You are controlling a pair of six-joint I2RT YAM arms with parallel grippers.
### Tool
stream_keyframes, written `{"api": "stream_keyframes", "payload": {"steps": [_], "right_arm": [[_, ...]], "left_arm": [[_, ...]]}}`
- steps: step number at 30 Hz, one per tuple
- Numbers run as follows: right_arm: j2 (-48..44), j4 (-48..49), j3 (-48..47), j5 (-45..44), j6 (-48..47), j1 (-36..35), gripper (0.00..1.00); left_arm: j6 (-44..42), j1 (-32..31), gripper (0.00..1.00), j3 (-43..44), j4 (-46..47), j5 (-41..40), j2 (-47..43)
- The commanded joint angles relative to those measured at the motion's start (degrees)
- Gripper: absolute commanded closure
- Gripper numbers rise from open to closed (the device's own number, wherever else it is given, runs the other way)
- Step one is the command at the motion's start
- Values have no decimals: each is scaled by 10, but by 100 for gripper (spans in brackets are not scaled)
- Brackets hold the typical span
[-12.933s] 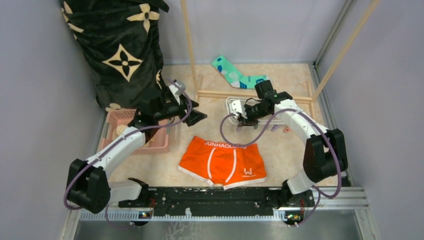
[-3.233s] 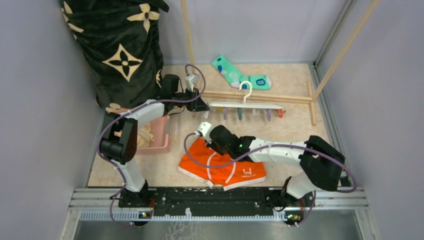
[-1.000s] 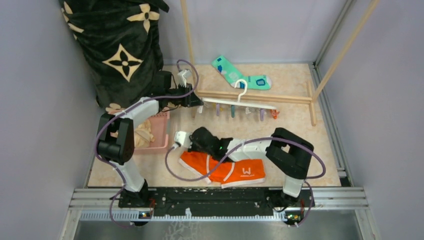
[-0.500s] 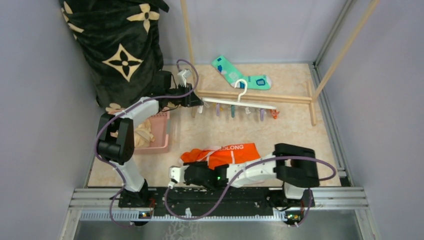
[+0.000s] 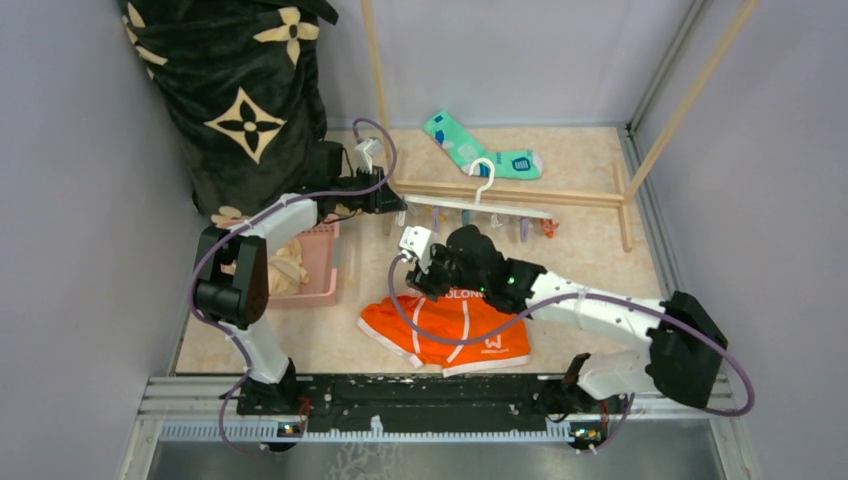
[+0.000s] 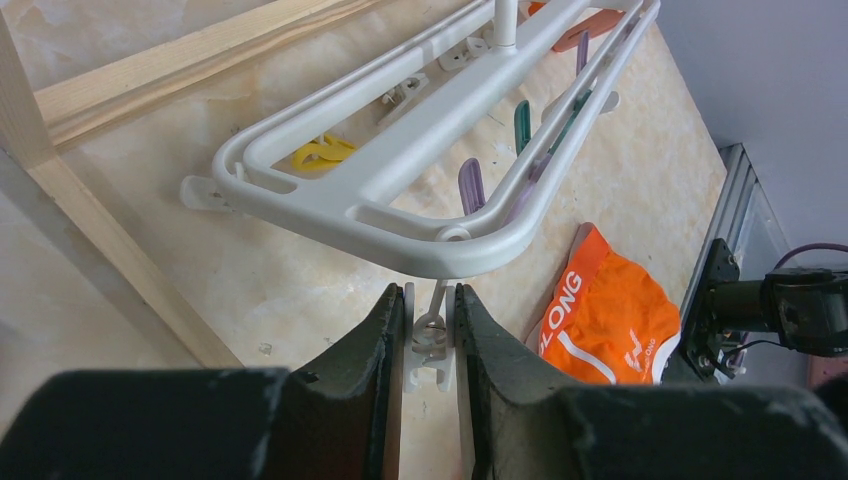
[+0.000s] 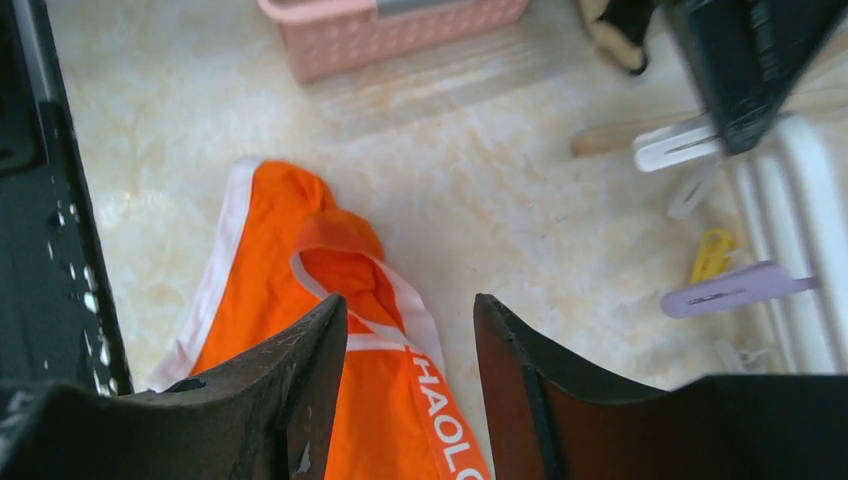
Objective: Clip the underwear to the hanger
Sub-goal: Adjust the underwear at the center of the board.
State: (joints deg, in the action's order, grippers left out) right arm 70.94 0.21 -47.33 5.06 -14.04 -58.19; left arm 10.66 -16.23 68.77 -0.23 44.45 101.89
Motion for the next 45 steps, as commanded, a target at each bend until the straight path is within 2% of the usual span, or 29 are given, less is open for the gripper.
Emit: {"api": "stream_keyframes", "payload": {"steps": [1,5,11,14,24,37,40,45], "right_arm": [[68,-45,-36,178,-43,49,47],[129,-64,-79,232,-82,59,36],[160,29,-47,208,-114,59,32],[168,48,-49,210,-132,66,34],[204,39,-62,231,-210,74,50],[300,5,-139,237,-240,77,53],[312,-32,-161,253,-245,79,60],[296,-49,-160,253,-240,79,86]], "left_arm": [[-1,6,100,23,5,11,-8],[-1,6,100,23,5,12,-10],[-4,6,100,24,2,12,-10],[-4,6,100,24,2,13,-10],[-3,7,100,25,2,15,-11],[-1,8,100,26,2,20,-7],[-1,8,100,25,2,19,-7],[0,9,100,26,2,20,-7]]}}
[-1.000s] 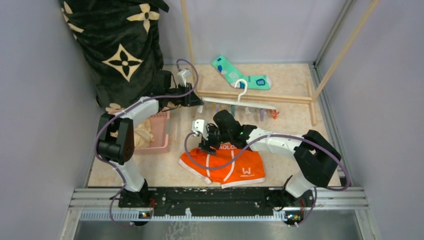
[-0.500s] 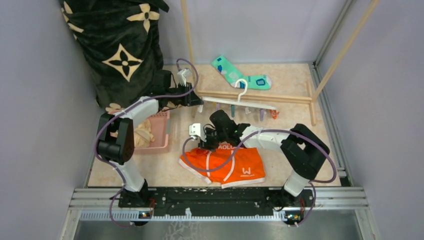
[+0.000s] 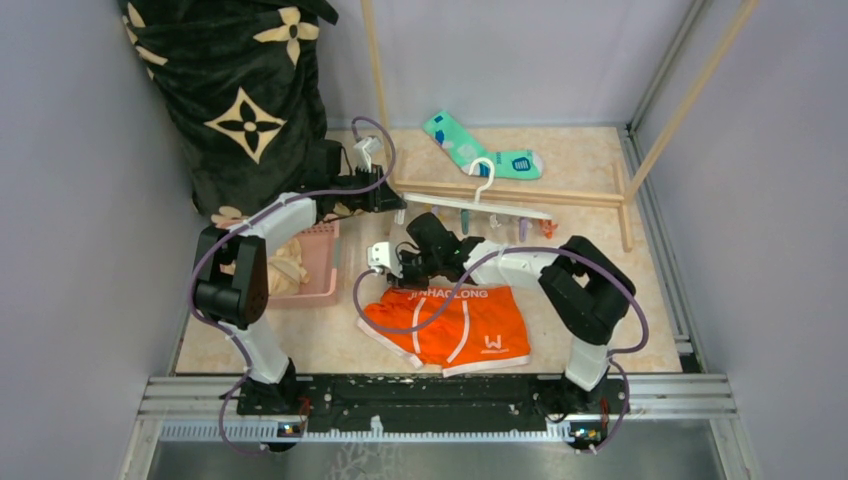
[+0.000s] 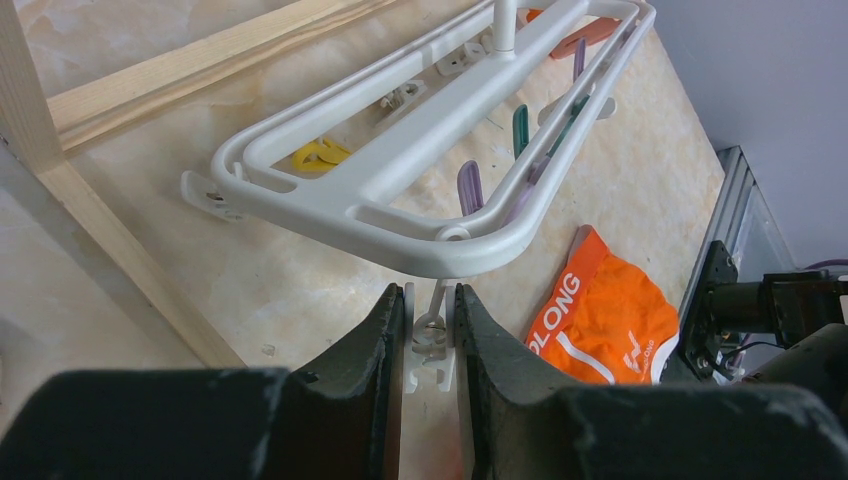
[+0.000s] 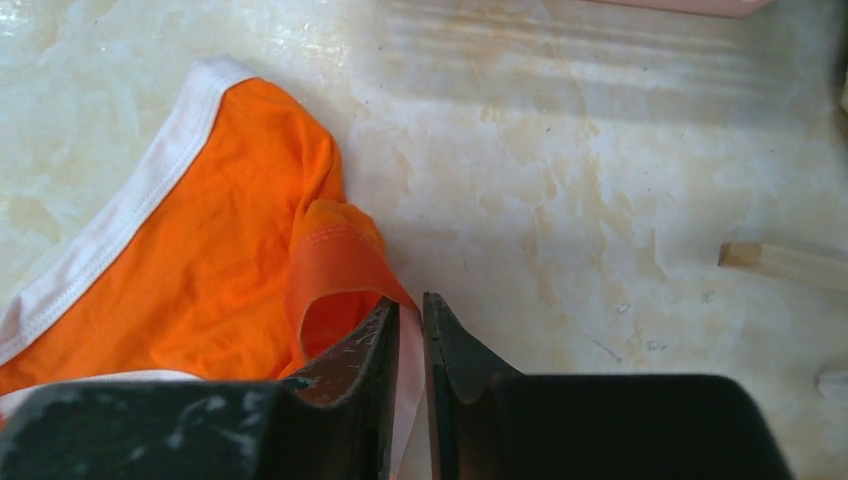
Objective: Clip the underwear to the hanger
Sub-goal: Adjust the underwear at the center of the board.
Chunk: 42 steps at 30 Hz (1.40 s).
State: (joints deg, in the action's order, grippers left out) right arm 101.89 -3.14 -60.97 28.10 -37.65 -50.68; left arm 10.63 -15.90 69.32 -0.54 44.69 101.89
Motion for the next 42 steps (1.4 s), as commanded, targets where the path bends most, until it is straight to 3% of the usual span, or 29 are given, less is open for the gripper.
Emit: {"api": "stream_keyframes", "payload": {"steps": [1,5,14,22,28,32,33,38,42], "right_arm": [[-19,-18,-22,24,1,4,90],[-41,-31,-19,-11,32,-9,100],[-92,-20,-3,-157,78,-91,100],[-77,-71,-11,-246,110,-172,100],[-52,-70,12,-397,189,-259,100],[-51,-51,34,-388,246,-300,100],[-50,-52,37,-378,257,-304,99],[-66,-52,41,-363,257,-308,75],[-126,-61,38,-351,200,-291,66]], "left_arm": [[1,6,100,22,5,18,-7],[2,8,100,22,5,20,-6],[6,9,100,23,5,21,-2],[7,10,100,24,5,21,-1],[8,11,100,24,4,21,0],[9,11,100,24,4,22,2],[9,12,100,25,4,22,2],[8,11,100,25,3,22,3],[11,11,100,25,2,23,3]]}}
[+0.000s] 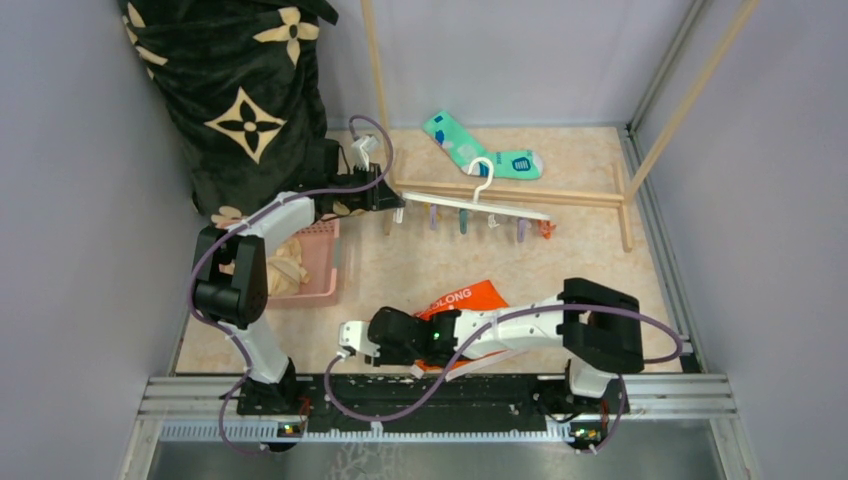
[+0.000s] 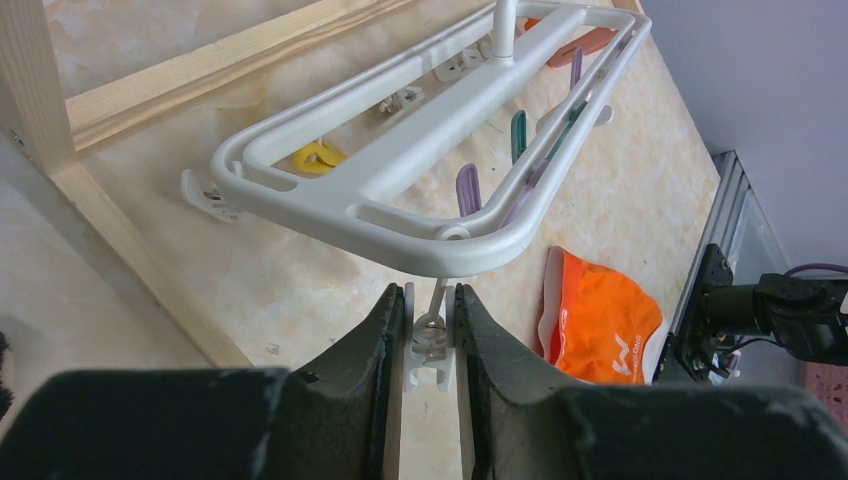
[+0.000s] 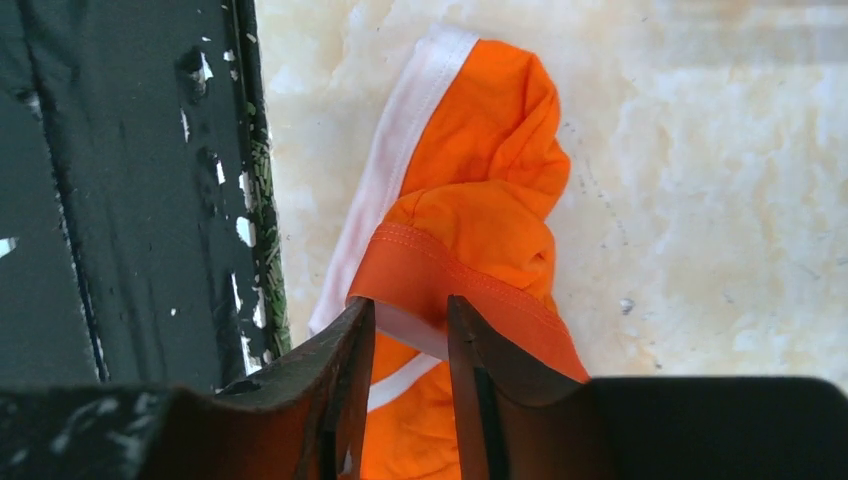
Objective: Clip the underwear to the hanger
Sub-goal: Adjust the underwear at the center of the board.
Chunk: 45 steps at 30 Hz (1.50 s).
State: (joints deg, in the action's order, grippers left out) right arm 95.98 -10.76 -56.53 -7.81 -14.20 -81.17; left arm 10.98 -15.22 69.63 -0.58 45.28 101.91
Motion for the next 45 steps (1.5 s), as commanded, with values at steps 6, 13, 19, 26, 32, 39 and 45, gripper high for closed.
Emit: {"api": "stream_keyframes", "payload": {"steps": [6,13,19,26,32,39,45], "right_arm": [[-166,3,36,82,-138,55,48],[-220,89,125,167,-268,132,43],[-203,123,142,314,-336,180,45],[-127,103,107,356,-391,182,46],[-100,86,89,365,-413,185,47],[-68,85,82,363,-435,195,52],[-53,74,77,358,-447,201,55]], "left_arm": [[8,5,100,23,1,17,0],[9,5,100,25,1,20,-1],[10,5,100,25,0,20,-2],[8,5,100,26,-2,21,-4],[10,6,100,27,-1,26,-2],[11,7,100,27,-2,29,-1],[14,8,100,29,-2,32,2]]}}
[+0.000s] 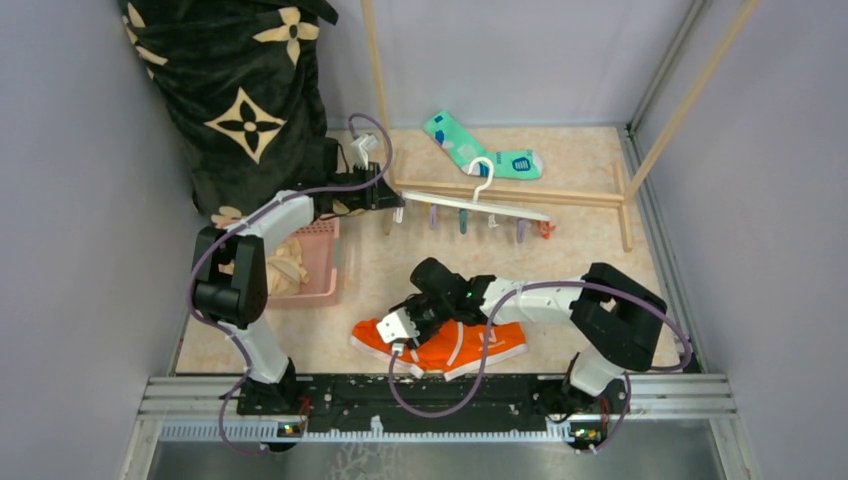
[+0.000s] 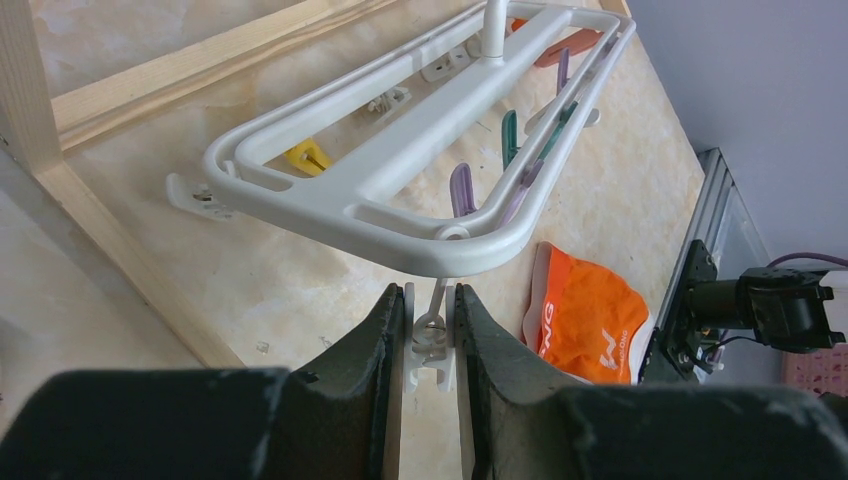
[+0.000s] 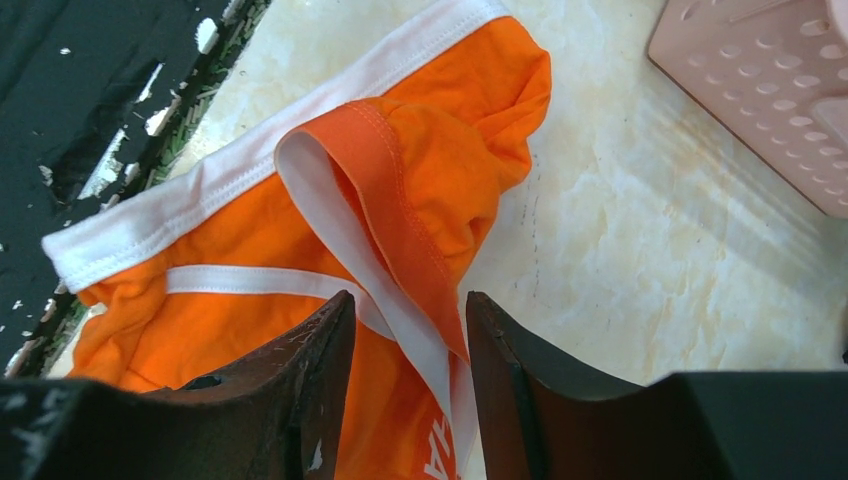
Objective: Clip the underwear to the hanger
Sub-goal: Adjust the underwear at the center of the board.
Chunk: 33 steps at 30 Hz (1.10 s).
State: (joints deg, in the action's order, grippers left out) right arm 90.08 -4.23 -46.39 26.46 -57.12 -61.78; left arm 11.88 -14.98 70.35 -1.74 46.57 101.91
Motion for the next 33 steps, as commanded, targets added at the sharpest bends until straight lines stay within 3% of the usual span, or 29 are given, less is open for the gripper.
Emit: {"api": "stream_keyframes", "payload": {"steps": [1,7,19,23,33], "right_arm": [[7,21,-23,16,-15,9,55],[20,42,-27,16,-8,10,61],[22,52,-32,36,44,31,87],[9,72,-27,13,110,35,96],[-79,164,31,-22,349,63,100]], "left_arm": [[7,6,100,21,9,19,3],[9,7,100,23,9,22,5],[8,9,100,23,9,24,5],[8,9,100,22,15,31,2],[41,9,100,-2,76,82,-21]]}}
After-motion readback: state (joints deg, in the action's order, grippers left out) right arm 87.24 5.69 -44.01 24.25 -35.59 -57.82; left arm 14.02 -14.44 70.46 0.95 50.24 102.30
